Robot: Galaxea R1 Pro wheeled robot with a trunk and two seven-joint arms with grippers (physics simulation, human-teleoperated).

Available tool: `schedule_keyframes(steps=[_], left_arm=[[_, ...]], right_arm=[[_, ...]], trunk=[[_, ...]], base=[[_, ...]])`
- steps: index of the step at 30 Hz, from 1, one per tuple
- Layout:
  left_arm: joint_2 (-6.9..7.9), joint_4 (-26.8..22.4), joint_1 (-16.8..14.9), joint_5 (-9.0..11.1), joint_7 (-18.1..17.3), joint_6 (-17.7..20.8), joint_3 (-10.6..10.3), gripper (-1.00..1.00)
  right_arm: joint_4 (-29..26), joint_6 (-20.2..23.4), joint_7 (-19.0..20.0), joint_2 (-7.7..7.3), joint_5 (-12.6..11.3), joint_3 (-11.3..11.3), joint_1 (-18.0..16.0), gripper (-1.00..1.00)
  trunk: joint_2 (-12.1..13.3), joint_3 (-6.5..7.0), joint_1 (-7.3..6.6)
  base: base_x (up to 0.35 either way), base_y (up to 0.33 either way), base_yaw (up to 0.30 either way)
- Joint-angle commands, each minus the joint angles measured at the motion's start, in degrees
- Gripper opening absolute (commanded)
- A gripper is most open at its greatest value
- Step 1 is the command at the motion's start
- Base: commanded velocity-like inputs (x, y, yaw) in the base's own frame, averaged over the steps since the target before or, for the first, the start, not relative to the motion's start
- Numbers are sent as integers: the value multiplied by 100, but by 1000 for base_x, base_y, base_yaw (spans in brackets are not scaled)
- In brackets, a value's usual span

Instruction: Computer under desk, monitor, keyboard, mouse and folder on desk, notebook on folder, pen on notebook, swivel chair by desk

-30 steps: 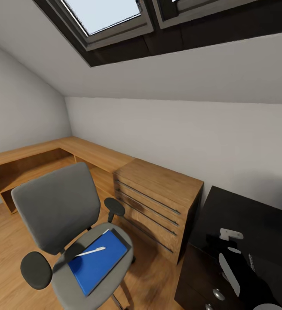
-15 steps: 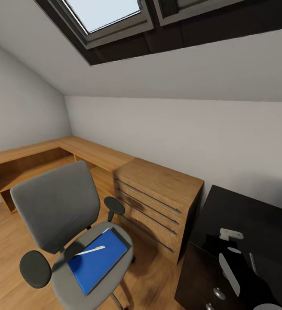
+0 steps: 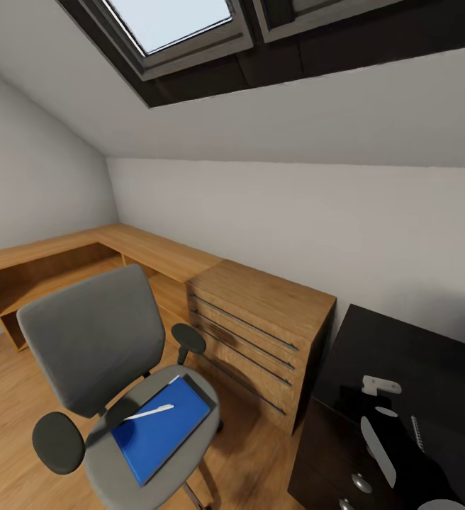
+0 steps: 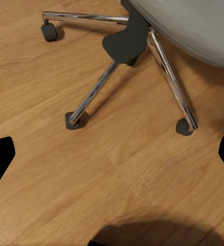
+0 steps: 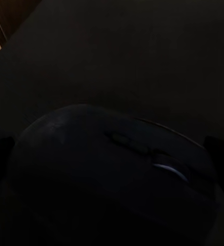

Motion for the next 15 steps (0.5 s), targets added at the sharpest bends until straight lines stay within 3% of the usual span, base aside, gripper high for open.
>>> schedule_keyframes(steps=[1,15], left_arm=[[0,6,-4,60,-34,-11,-39,100],[-2,6,-4,53,-40,-11,-39,100]], right_arm=[[-10,20,-35,-2,-57,9,-2,-100],[-10,26,-35,-2,-57,10,-2,-100]], trunk=[[-4,-6,0],[-4,-6,0]], base=[[0,0,0],[0,0,0]])
